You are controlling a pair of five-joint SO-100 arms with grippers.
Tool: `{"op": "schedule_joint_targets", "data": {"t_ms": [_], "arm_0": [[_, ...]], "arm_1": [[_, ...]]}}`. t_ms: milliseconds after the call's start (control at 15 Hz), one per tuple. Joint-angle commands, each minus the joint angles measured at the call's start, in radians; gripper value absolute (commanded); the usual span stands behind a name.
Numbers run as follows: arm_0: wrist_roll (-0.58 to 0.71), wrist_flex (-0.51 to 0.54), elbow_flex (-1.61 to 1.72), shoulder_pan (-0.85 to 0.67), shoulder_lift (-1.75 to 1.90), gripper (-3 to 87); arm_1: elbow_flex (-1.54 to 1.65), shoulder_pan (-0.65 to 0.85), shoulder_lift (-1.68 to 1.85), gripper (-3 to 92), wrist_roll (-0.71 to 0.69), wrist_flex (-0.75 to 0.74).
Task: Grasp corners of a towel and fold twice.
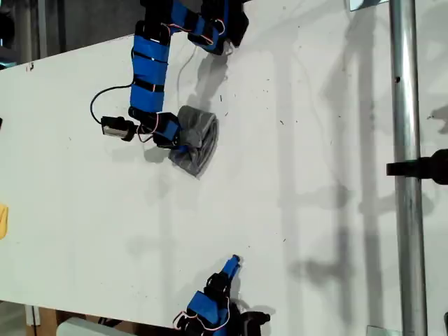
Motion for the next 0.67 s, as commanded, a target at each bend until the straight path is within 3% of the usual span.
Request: {"op": "schedule_joint_targets", "data": {"t_ms": [0,200,267,467,600], "arm_0": [[-0.011,0.012,0.008,-0.032,0.005,9.7],[0.025,0.012,0.008,-0.08,0.005,8.9],[0.029,0.012,0.008,-0.103,0.005,8.9],[0.121,0.012,0.008,-0.196,0.005,8.9],[0.141,0.012,0.008,-0.216,0.005,8.9]], "arm_1": [[-0.091,0.029,0.058,57.7,-0.025,-0.081],[-0.002,0.11,0.382,57.1,-0.084,-0.186],[0.054,0.138,0.483,49.7,-0.107,-0.183],[0.508,0.178,0.974,6.4,-0.054,-0.152],[0.857,0.124,1.42,-0.3,-0.026,-0.133]]}}
